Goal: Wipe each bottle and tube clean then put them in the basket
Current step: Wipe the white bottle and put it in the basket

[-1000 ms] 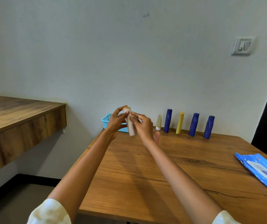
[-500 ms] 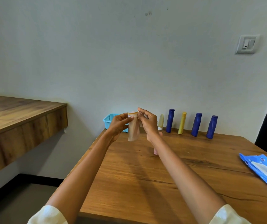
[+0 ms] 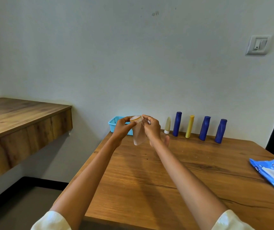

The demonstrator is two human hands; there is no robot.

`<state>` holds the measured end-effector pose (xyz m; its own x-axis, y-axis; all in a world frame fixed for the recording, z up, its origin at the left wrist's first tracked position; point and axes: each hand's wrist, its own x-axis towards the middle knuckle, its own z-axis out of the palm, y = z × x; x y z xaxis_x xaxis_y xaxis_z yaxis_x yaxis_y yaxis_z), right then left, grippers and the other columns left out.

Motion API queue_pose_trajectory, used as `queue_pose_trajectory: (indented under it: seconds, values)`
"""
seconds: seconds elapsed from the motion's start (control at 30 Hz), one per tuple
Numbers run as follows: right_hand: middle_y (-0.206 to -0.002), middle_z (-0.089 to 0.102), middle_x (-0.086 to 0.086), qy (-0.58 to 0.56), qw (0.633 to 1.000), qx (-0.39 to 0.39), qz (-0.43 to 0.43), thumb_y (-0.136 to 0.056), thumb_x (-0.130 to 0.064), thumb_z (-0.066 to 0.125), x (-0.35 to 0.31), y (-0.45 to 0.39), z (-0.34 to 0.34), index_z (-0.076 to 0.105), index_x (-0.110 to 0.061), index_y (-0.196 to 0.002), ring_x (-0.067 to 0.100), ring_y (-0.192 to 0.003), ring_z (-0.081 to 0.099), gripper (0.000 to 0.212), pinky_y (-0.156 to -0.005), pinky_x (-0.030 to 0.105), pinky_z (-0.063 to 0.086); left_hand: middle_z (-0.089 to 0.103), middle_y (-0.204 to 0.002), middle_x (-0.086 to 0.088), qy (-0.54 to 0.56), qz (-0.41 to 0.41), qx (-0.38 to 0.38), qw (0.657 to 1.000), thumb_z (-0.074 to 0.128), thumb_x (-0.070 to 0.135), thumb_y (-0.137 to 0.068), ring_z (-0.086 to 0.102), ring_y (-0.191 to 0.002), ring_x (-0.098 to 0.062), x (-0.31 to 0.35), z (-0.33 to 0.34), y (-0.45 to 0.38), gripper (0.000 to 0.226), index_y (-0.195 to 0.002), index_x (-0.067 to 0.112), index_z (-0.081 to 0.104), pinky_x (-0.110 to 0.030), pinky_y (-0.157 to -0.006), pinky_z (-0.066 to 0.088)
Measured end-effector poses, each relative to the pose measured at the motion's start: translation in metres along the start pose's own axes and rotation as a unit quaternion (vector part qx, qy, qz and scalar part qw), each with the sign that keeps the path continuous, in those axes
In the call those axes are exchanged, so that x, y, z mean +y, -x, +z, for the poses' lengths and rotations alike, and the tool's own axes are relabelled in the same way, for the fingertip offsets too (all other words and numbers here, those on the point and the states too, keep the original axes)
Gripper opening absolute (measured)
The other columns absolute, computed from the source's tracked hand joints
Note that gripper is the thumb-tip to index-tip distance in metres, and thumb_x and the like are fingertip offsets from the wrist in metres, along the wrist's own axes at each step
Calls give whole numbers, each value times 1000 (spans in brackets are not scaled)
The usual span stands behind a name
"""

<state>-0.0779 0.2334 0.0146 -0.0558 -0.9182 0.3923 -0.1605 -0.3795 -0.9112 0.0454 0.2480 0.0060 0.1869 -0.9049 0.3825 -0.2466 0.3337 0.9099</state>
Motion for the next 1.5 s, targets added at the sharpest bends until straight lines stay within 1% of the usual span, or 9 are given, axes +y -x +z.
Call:
queue_pose_trajectory:
  seconds: [0.13,0.3,0.53,0.77,0.97,1.07,1.2,1.37,1.5]
  values:
    - [-123,62,3,-5,999,-26,28,-96,-16,50,-2,-5,-2,62,-17,-121,17,-108,57,28,-89,31,50,62,-111,-4,23,-2,-42,999,56,22,-92,56,-105,-18,-4,-10,-3,35,-125,10,56,-21,-79,48]
    - [-127,60,4,5,1000,6,4,-96,-15,50,-8,-1,2,59,-13,-124,21,-115,56,30,-90,28,48,63,-91,5,35,-10,-36,999,64,25,-87,57,-92,-12,4,-6,-4,34,-118,11,60,-24,-80,46]
    - [-127,61,5,101,990,8,-94,-95,-18,52,-9,-1,1,62,-13,-122,20,-116,56,29,-85,17,40,65,-104,-4,38,-5,-22,999,68,25,-84,58,-89,-11,6,-4,-4,39,-119,8,60,-16,-71,46]
    - [-120,63,2,50,998,-29,-2,-97,-20,47,9,5,-11,60,-13,-122,9,-103,53,29,-68,13,39,66,-109,-4,48,38,0,998,68,23,-85,61,-96,-13,18,-11,-7,36,-118,11,63,-15,-74,50]
    - [-121,62,3,48,995,-27,82,-97,-19,45,19,4,-9,62,-13,-120,15,-108,56,29,-72,17,38,65,-105,-1,37,23,-21,999,68,19,-84,59,-87,-6,15,-12,-2,34,-116,10,63,-12,-68,49]
    - [-120,64,6,27,998,-15,63,-96,-14,44,5,5,0,64,-12,-116,16,-100,56,29,-75,23,40,63,-103,2,10,9,-31,999,68,20,-84,57,-87,-5,8,-5,1,35,-117,11,61,-14,-70,48]
    - [-128,60,3,-3,999,31,-11,-98,-14,45,-5,9,6,60,-12,-124,16,-117,53,30,-89,19,41,64,-107,-3,36,0,13,999,66,21,-86,57,-94,-12,6,-3,-2,35,-120,10,61,-16,-70,46]
    - [-125,61,4,62,992,11,-105,-96,-16,49,17,17,15,57,-14,-127,16,-116,55,31,-92,25,48,67,-98,-4,78,3,52,996,70,20,-83,61,-88,-12,13,-6,-6,33,-113,9,64,-19,-71,47]
    - [-130,58,6,71,997,-14,-13,-98,-18,43,36,12,8,52,-13,-132,20,-118,54,35,-93,31,48,65,-95,0,90,4,65,994,71,18,-82,60,-85,-8,14,-14,-5,29,-109,11,65,-19,-70,47]
